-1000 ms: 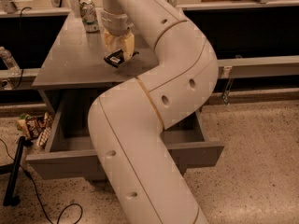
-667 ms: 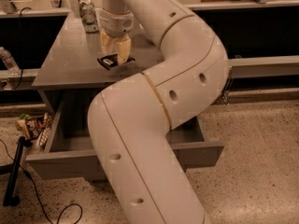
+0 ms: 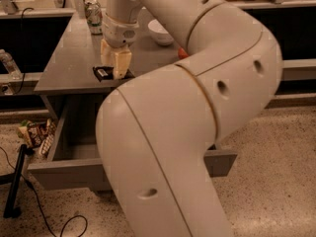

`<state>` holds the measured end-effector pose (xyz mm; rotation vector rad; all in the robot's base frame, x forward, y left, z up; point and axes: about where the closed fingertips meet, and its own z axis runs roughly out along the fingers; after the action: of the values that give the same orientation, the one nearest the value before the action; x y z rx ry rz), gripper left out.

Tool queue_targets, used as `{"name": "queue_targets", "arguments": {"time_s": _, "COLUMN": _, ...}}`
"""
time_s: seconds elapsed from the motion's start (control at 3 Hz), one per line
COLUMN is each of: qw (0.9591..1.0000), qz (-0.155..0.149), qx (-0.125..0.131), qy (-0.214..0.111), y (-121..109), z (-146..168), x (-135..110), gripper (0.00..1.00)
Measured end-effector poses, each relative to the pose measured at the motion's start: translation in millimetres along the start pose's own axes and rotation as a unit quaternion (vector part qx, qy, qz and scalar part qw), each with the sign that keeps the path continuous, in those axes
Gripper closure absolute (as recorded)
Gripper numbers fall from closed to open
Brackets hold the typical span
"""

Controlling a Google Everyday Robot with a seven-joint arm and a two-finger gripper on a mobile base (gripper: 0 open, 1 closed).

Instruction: Place rxbar chocolate into top drawer

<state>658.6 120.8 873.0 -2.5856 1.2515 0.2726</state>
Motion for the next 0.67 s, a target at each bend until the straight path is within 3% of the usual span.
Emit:
{"name": "queue_targets", "arguments": {"time_s": 0.33, "qw": 0.9984, "qz": 0.052, "qx": 0.016, "qy": -0.019, "y": 21, "z": 0, "x": -26, "gripper": 1.00}}
{"name": "queue_targets", "arguments": {"time_s": 0.67, "qw": 0.9945, "qz": 0.098, "qx": 0.012, "qy": -0.034, "y": 48, "z": 11, "x": -46, "gripper": 1.00}}
